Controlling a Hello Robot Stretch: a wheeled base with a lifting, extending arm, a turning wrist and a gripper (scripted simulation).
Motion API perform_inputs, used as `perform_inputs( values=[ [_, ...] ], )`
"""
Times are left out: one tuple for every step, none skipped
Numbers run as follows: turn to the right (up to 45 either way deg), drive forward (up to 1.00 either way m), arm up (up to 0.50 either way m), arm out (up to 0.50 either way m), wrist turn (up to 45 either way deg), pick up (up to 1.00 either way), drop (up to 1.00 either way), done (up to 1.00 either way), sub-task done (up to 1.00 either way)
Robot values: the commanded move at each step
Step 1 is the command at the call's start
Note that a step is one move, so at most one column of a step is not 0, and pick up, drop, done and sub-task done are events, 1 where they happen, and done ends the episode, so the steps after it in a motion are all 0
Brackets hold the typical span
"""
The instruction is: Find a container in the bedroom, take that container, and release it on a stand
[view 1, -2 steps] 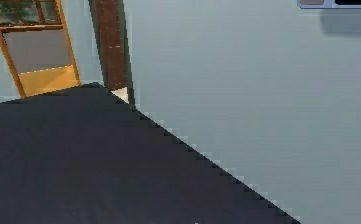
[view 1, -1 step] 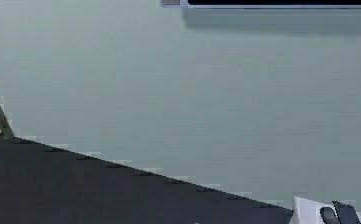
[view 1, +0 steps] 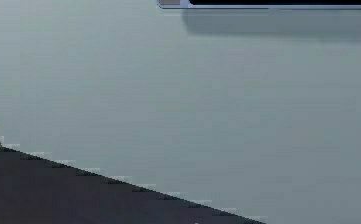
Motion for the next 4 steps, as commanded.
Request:
perform_inputs(
  values=[
    [-45.0,0.00,0.00,0.00,0.0,0.00,0.00,0.00,0.00],
    [-18.0,0.00,0.00,0.00,0.0,0.00,0.00,0.00,0.00],
    [0.0,1.00,0.00,0.00,0.0,0.00,0.00,0.00,0.00],
    [0.0,1.00,0.00,0.00,0.0,0.00,0.00,0.00,0.00]
  ],
)
